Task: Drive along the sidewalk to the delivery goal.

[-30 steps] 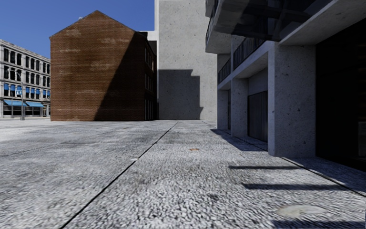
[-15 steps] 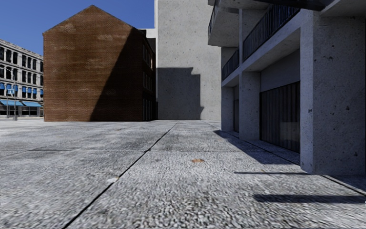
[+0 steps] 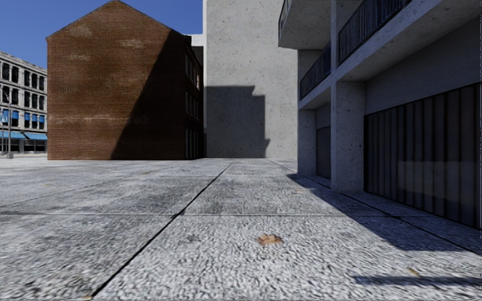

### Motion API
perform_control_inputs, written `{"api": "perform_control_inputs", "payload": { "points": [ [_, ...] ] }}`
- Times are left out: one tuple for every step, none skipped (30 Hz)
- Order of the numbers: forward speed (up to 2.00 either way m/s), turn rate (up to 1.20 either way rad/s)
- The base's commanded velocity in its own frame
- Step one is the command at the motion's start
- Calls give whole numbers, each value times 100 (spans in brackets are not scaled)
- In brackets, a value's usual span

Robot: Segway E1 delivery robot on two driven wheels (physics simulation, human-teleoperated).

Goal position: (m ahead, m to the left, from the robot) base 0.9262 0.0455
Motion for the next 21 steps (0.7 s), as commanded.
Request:
{"api": "perform_control_inputs", "payload": {
  "points": [
    [153,0],
    [153,0],
    [113,0],
    [29,0],
    [29,0],
    [29,0],
    [29,0],
    [30,0],
    [35,0],
    [35,0],
    [38,0],
    [45,0],
    [56,0],
    [59,0],
    [60,0],
    [60,0],
    [60,0],
    [46,0],
    [0,0],
    [0,0],
    [0,0]
  ]
}}
